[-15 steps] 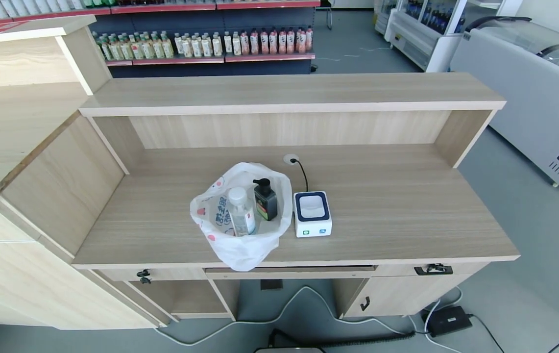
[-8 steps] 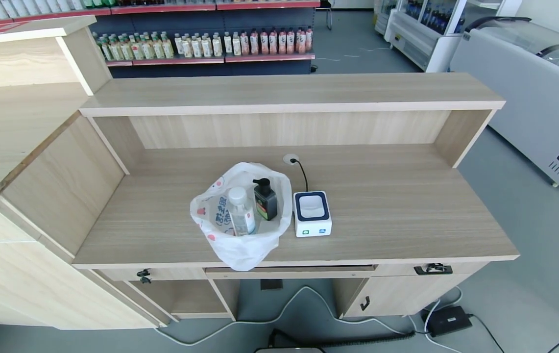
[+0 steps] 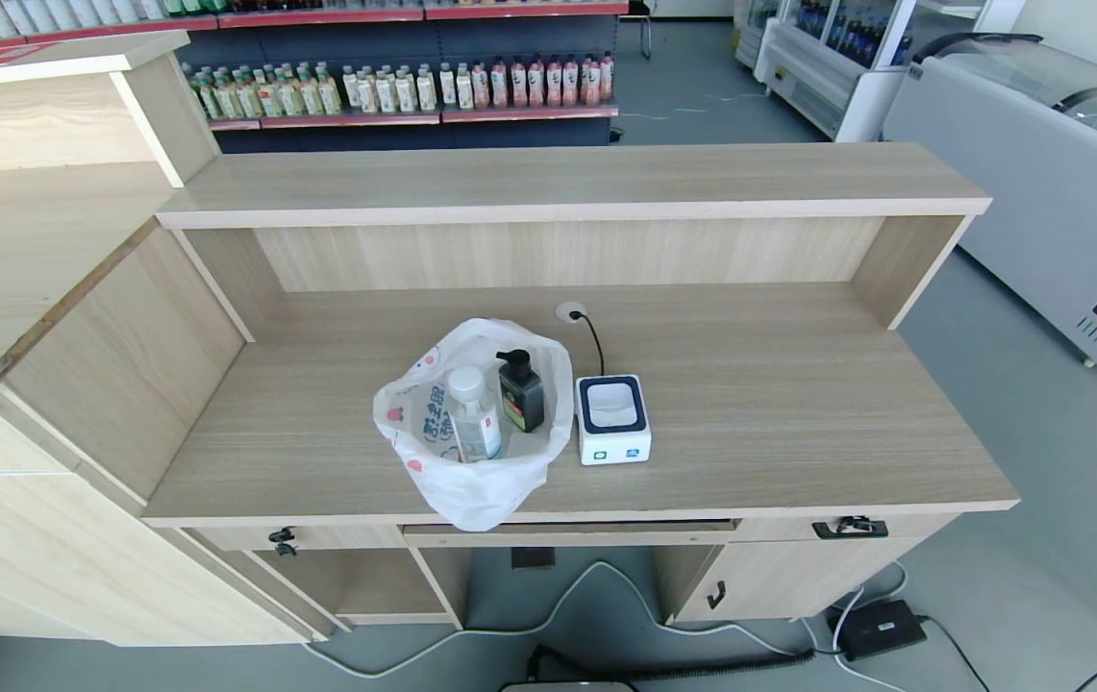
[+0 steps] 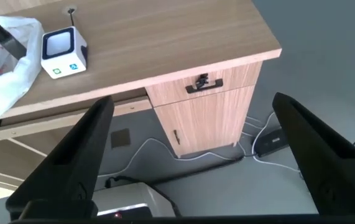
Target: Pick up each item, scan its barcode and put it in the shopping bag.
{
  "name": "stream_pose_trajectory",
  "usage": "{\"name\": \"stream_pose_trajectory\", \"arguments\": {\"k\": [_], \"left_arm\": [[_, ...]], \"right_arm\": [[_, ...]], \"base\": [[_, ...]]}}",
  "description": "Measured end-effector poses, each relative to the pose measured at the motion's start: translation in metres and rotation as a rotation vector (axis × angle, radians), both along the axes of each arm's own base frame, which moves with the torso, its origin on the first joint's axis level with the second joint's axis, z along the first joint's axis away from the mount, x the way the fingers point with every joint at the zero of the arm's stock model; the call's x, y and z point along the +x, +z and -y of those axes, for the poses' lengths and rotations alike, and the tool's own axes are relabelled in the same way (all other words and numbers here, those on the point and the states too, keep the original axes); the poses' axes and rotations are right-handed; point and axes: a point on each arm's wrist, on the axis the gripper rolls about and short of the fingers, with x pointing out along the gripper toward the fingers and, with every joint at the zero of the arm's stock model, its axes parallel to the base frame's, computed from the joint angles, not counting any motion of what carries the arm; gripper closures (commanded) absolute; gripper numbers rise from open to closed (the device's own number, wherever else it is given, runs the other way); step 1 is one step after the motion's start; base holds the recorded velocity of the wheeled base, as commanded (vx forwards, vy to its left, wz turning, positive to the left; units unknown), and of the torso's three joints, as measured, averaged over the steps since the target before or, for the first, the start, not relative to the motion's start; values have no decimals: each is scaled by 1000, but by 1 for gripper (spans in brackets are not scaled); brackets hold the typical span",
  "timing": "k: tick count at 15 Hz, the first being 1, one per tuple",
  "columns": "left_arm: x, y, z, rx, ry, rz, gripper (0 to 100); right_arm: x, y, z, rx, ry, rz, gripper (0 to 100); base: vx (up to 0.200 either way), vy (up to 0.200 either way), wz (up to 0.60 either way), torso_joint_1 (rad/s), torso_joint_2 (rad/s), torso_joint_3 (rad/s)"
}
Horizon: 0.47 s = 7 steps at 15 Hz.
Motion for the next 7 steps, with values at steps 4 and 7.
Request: {"name": "stream_pose_trajectory", "arguments": {"k": [4, 7], "left_arm": [[0, 0, 0, 0, 0, 0, 0], [0, 0, 0, 0, 0, 0, 0]], "right_arm": [[0, 0, 0, 0, -1, 0, 0], [0, 0, 0, 0, -2, 0, 0]], "base": [[0, 0, 0, 0, 0, 0], [0, 0, 0, 0, 0, 0]]}}
